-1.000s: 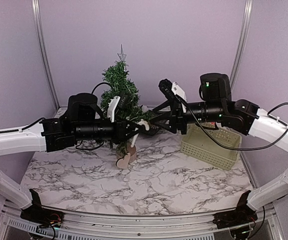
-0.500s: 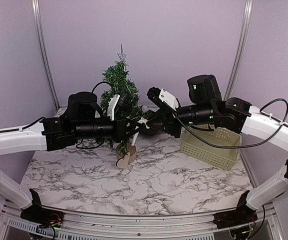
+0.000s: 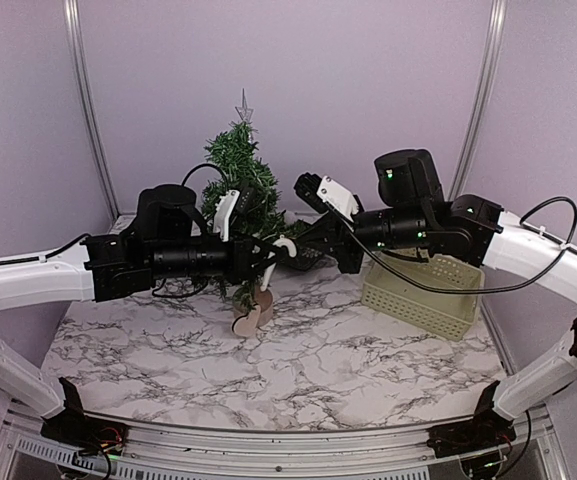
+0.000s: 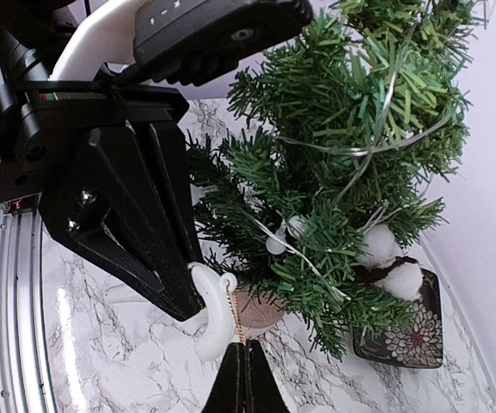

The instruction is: Decorate the small christmas tree

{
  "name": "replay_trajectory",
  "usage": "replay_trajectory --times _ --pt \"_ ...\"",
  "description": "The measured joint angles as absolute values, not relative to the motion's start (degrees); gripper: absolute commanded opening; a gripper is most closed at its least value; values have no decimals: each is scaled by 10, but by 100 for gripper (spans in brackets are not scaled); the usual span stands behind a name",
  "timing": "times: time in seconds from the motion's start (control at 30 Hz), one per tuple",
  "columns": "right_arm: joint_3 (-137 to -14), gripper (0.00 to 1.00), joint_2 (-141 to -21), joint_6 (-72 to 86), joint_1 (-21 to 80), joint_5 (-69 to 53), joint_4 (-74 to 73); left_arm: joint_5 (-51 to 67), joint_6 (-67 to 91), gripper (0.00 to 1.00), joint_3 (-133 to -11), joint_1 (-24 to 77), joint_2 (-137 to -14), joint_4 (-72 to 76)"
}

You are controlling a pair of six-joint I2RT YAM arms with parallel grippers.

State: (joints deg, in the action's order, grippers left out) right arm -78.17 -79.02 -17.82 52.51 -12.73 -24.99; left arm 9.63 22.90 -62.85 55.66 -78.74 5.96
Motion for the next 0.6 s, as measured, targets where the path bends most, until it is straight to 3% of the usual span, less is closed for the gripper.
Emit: replay_trajectory --times 0.6 --pt "-799 0 -832 -134 501 -134 -229 59 178 0 -628 557 -787 22"
